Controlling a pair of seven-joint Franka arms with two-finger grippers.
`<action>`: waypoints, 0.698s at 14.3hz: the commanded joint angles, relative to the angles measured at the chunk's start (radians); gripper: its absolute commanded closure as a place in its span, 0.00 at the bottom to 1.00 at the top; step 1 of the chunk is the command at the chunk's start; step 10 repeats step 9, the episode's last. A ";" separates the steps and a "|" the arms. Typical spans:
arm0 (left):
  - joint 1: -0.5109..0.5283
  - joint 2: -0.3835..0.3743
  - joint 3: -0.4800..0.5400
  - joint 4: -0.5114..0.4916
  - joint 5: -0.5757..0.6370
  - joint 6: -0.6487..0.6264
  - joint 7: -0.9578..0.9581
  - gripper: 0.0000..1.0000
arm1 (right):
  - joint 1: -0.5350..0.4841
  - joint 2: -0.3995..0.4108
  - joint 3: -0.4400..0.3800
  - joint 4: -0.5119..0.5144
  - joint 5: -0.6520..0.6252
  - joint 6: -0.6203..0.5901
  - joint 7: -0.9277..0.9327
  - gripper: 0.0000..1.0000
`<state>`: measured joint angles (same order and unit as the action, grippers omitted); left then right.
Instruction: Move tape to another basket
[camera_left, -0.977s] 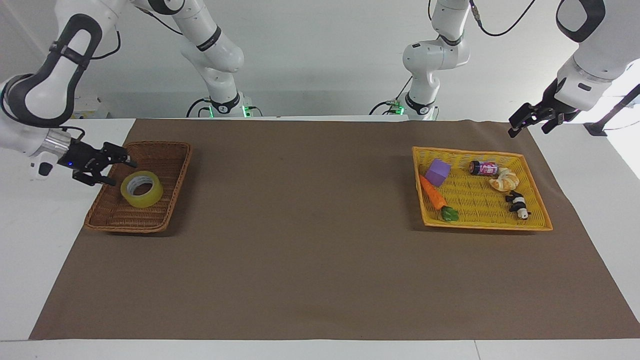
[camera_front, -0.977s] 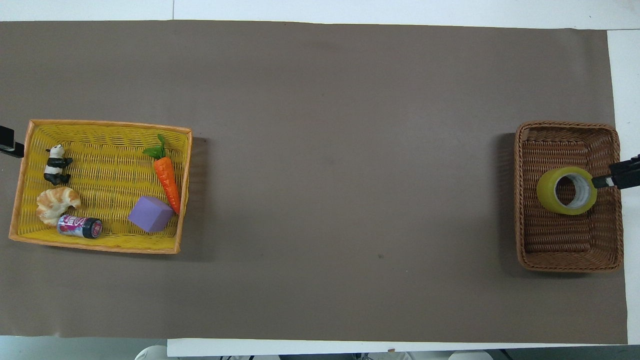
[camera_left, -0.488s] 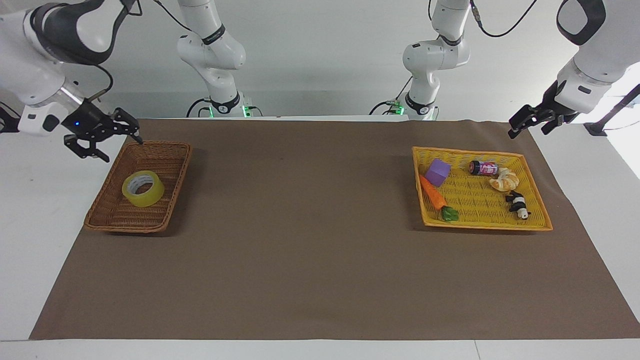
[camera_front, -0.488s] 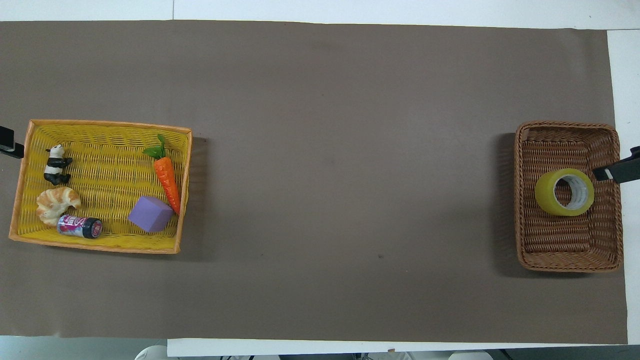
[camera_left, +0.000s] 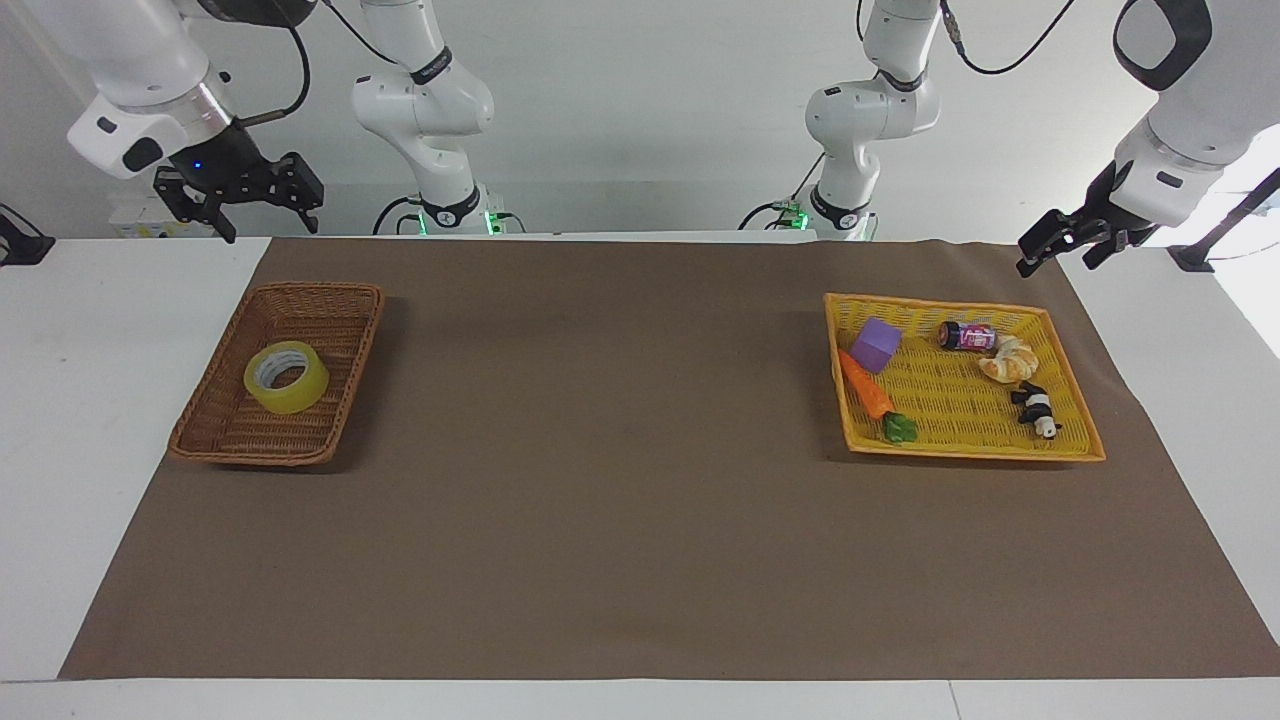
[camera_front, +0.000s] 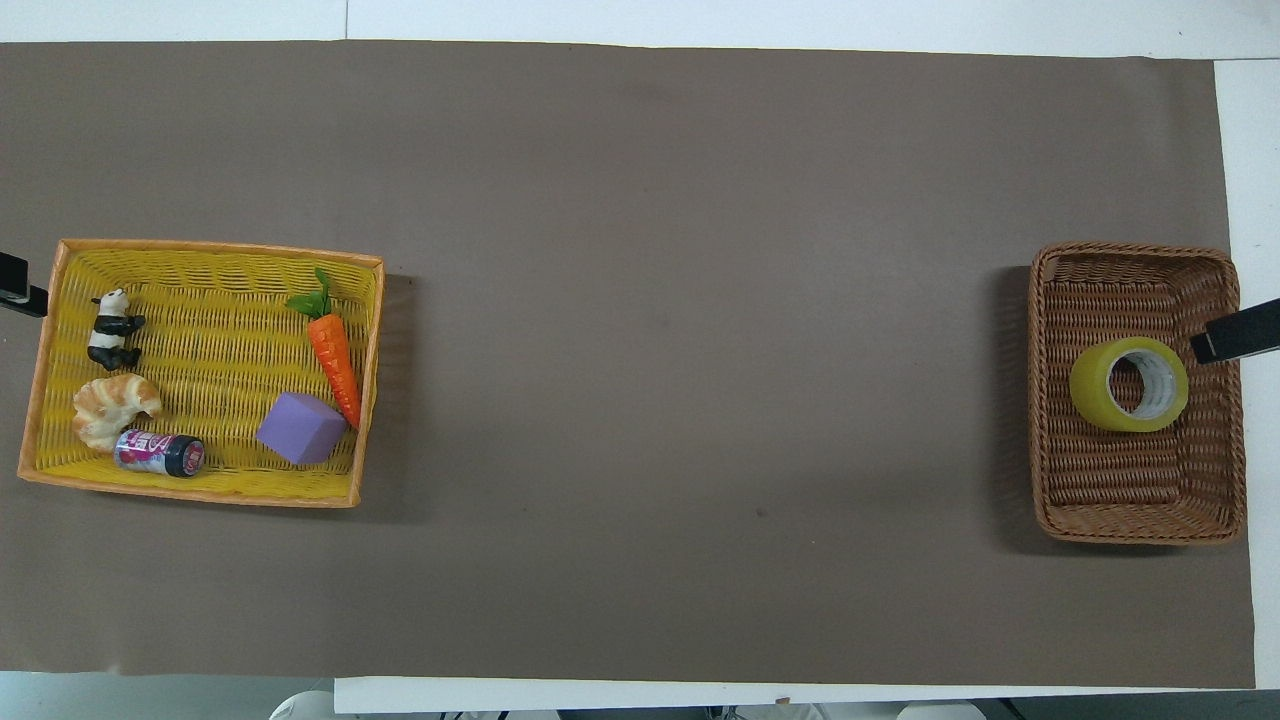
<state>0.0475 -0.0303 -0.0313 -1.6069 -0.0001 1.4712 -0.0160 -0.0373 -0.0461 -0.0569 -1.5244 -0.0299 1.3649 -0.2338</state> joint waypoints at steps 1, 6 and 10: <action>0.003 -0.005 -0.001 -0.004 0.017 -0.014 0.002 0.01 | -0.013 0.064 0.005 0.095 0.001 -0.063 0.034 0.00; 0.003 -0.005 -0.001 -0.004 0.017 -0.014 0.002 0.01 | -0.019 0.078 -0.004 0.096 -0.004 -0.083 0.086 0.00; 0.003 -0.005 -0.001 -0.004 0.017 -0.014 0.002 0.01 | -0.018 0.075 -0.011 0.096 -0.011 -0.083 0.086 0.00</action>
